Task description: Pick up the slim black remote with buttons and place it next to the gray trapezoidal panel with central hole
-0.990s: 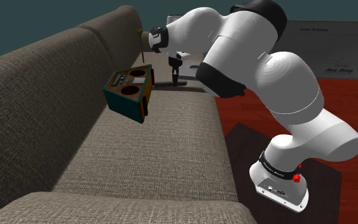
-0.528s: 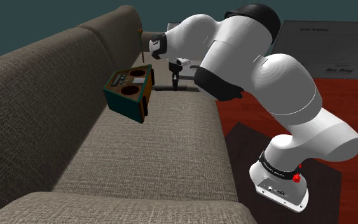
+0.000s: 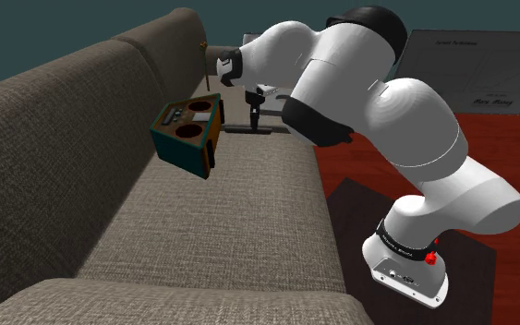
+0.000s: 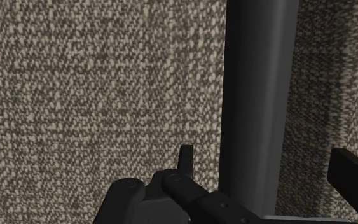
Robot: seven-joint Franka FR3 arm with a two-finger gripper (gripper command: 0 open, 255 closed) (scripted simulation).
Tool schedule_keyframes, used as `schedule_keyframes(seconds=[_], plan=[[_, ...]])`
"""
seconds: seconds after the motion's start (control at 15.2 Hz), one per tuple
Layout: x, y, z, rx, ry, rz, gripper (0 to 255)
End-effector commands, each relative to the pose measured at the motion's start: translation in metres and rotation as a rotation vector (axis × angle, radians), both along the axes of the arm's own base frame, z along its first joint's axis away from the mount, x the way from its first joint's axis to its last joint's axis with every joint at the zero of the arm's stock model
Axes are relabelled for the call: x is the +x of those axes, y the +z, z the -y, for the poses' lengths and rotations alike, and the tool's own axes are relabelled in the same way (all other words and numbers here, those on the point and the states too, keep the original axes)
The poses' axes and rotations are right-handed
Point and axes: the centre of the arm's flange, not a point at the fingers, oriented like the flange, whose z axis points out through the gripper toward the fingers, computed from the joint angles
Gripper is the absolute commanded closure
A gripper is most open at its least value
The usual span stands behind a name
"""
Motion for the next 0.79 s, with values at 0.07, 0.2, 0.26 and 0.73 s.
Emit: schedule_keyframes(seconds=[0.07, 0.2, 0.26, 0.73], plan=[[0.000, 0.000, 0.000, 0.000, 0.000, 0.000, 0], [0.000, 0.013, 0.000, 0.000, 0.000, 0.000, 0], [-0.001, 0.026, -0.001, 0.000, 0.000, 0.000, 0], [-0.002, 0.050, -0.001, 0.000, 0.000, 0.000, 0]])
